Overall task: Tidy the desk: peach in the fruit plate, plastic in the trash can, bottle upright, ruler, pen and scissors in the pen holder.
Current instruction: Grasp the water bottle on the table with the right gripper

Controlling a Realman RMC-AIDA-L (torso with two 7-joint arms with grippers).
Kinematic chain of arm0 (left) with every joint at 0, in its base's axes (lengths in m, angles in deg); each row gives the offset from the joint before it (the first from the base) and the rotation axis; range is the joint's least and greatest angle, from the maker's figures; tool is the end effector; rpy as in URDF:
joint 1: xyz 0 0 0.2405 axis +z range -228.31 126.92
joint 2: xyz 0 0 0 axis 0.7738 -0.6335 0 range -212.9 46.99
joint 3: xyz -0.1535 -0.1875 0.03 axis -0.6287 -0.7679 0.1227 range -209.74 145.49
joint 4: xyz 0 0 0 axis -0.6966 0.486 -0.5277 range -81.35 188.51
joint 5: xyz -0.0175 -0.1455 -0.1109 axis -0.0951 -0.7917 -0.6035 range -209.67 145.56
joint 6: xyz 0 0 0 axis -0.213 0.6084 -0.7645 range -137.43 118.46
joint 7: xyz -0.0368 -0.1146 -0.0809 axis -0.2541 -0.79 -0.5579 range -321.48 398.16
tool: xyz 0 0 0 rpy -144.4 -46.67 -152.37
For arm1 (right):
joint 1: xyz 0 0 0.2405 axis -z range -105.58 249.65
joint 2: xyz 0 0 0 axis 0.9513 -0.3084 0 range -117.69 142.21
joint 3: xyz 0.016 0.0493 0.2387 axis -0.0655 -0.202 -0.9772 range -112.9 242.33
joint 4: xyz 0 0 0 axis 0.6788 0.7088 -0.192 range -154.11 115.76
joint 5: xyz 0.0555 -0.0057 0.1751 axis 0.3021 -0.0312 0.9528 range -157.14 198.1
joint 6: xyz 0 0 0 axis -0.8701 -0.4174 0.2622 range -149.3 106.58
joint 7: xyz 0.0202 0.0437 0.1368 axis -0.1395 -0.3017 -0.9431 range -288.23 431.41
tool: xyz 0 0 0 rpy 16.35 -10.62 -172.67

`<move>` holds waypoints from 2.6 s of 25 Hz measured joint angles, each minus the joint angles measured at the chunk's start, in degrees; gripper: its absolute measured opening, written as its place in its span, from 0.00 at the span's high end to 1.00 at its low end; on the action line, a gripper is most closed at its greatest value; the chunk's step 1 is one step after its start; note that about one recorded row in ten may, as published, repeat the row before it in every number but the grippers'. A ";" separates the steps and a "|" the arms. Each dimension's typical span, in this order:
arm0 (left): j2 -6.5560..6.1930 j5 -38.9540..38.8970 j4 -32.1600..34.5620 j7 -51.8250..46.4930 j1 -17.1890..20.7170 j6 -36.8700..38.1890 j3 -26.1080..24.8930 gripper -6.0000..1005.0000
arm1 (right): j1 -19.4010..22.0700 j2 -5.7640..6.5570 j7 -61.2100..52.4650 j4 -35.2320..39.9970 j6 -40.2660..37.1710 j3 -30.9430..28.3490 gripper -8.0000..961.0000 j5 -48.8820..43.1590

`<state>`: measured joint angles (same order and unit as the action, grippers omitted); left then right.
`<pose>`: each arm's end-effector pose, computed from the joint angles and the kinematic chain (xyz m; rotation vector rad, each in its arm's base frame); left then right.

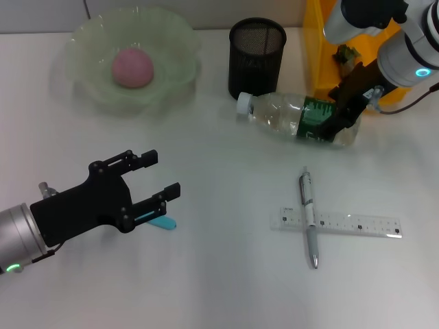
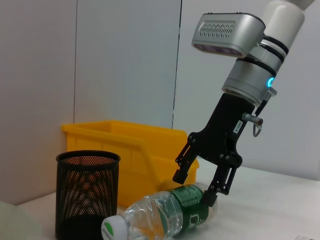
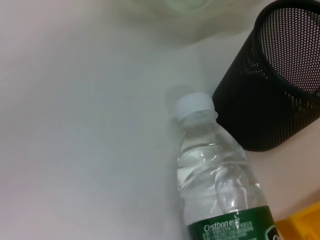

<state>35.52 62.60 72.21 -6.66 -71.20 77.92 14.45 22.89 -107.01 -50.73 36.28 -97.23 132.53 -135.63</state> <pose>-0.2737 0.2469 -0.0258 -2.5231 -0.3928 -0.8663 0.1753 0.3878 -0.0020 -2.6448 0.4564 -0.5580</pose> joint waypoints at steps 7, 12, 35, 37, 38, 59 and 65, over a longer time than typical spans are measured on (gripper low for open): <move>0.00 0.00 0.00 -0.01 -0.13 0.09 -0.09 0.31 | 0.12 0.00 0.16 -0.40 0.85 0.05 0.14 -0.21; 0.00 0.00 0.00 -0.01 -0.15 0.19 -0.09 0.31 | 0.23 0.01 0.05 -0.45 1.57 1.15 0.14 -0.72; -0.18 -0.09 0.43 -0.01 0.04 0.57 -0.09 0.31 | 0.24 -0.09 -2.18 0.84 -1.53 2.94 0.14 -0.35; -0.18 -0.09 0.48 -0.01 0.04 0.60 -0.09 0.31 | 0.20 -0.11 -2.26 0.54 -0.88 2.98 0.14 -0.31; -0.18 -0.09 0.48 -0.01 0.04 0.60 -0.09 0.31 | 0.06 -0.17 -2.51 0.11 -0.49 3.02 0.14 -0.26; -0.26 -0.09 0.62 0.00 0.33 1.01 -0.18 0.31 | -1.39 -0.35 -3.23 -7.61 5.11 4.43 0.14 1.66; -0.30 -0.09 0.62 -0.01 0.32 1.31 -0.18 0.31 | -1.37 -0.35 -3.57 -7.77 4.93 4.43 0.14 1.71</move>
<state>35.21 62.51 72.83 -6.66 -70.89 79.23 14.27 21.52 -107.36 -54.31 28.52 -92.30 136.96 -133.91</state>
